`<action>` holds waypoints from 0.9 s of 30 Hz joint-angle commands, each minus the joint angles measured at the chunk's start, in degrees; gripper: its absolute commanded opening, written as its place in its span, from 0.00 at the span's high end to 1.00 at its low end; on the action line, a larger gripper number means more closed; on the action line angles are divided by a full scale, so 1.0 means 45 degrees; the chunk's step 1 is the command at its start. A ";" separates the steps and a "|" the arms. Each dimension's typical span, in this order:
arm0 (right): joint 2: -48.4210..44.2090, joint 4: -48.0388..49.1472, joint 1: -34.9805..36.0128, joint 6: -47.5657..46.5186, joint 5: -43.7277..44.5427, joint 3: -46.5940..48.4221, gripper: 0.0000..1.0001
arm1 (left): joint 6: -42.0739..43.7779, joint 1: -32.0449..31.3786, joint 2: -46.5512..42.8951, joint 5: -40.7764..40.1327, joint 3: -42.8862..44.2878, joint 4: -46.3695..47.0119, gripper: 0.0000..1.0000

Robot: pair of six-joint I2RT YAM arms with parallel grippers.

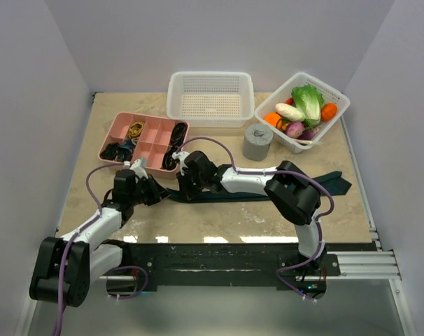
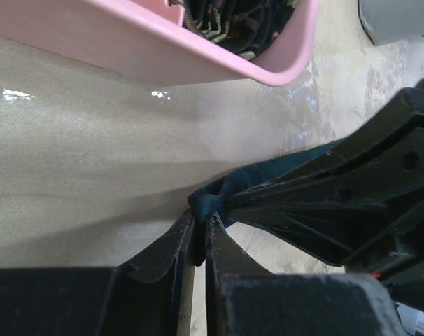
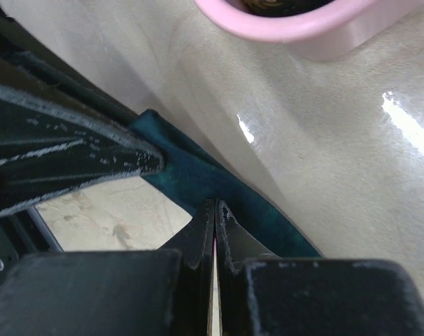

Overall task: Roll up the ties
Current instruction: Roll the tie at the center of the board.

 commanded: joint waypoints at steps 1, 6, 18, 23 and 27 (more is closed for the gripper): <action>0.0327 0.0386 0.0110 0.0232 0.0162 0.0615 1.00 | 0.0671 -0.0339 -0.0296 -0.0018 0.0709 -0.0623 1.00; 0.0659 0.0776 0.0130 0.0329 0.0378 0.0771 1.00 | 0.0691 -0.0670 -0.0550 0.0157 0.1021 -0.0916 1.00; 0.0640 0.2064 0.0110 0.0973 0.0261 -0.0242 1.00 | 0.0495 -0.1139 -0.1254 0.0294 0.1763 -0.1424 1.00; 0.0308 0.2885 0.0130 0.1501 0.0475 -0.0732 1.00 | 0.0475 -0.1471 -0.0864 -0.0038 0.1783 -0.1347 1.00; 0.0210 0.3257 0.0130 0.1872 0.0515 -0.1180 1.00 | 0.0417 -0.1745 -0.0590 -0.0232 0.1705 -0.1209 1.00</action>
